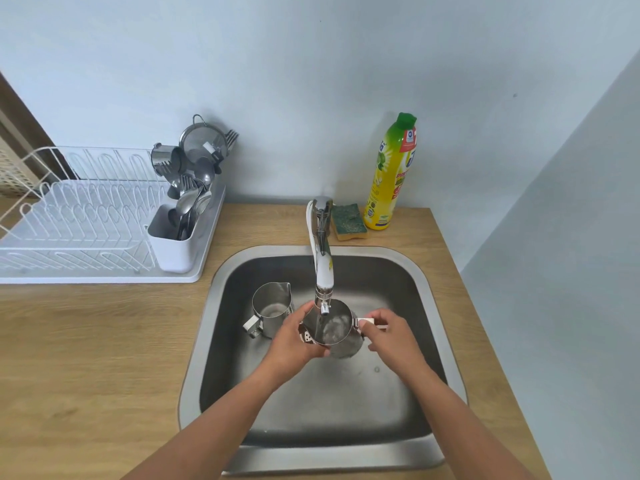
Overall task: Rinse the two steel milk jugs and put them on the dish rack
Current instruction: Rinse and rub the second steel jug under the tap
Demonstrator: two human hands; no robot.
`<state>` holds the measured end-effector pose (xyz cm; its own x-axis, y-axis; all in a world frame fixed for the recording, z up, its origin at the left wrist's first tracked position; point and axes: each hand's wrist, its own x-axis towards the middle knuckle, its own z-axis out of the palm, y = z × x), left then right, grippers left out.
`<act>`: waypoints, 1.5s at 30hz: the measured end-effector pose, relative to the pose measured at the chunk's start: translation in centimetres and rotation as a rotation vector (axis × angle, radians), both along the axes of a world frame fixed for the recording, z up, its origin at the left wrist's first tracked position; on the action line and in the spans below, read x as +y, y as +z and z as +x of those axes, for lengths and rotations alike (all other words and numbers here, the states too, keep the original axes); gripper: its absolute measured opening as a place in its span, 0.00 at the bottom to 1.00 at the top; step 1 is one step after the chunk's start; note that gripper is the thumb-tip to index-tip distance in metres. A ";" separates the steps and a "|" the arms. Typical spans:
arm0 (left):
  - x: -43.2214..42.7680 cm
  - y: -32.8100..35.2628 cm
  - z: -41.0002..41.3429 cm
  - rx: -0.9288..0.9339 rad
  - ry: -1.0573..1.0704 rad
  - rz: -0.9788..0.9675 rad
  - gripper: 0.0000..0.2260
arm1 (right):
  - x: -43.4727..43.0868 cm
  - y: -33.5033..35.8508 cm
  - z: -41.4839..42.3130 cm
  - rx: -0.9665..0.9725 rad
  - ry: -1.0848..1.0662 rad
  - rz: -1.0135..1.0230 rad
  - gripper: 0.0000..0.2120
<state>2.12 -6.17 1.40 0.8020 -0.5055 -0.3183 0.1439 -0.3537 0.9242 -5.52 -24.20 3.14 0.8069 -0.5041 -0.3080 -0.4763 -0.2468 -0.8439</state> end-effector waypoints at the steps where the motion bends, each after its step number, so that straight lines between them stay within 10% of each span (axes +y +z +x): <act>1: 0.0 -0.1 0.1 -0.045 0.011 0.022 0.35 | 0.1 -0.1 0.0 -0.020 -0.010 0.008 0.04; 9: 0.5 0.4 0.1 -0.487 0.047 0.209 0.37 | 0.9 -0.8 0.6 -0.103 -0.071 0.173 0.03; 21: 3.2 1.1 -0.2 -0.668 0.032 0.331 0.39 | 2.7 -3.0 2.0 -0.106 0.000 0.539 0.03; 45: 2.6 -0.8 -1.5 0.168 0.031 0.099 0.27 | -0.4 -0.3 -0.1 0.309 0.120 -0.018 0.15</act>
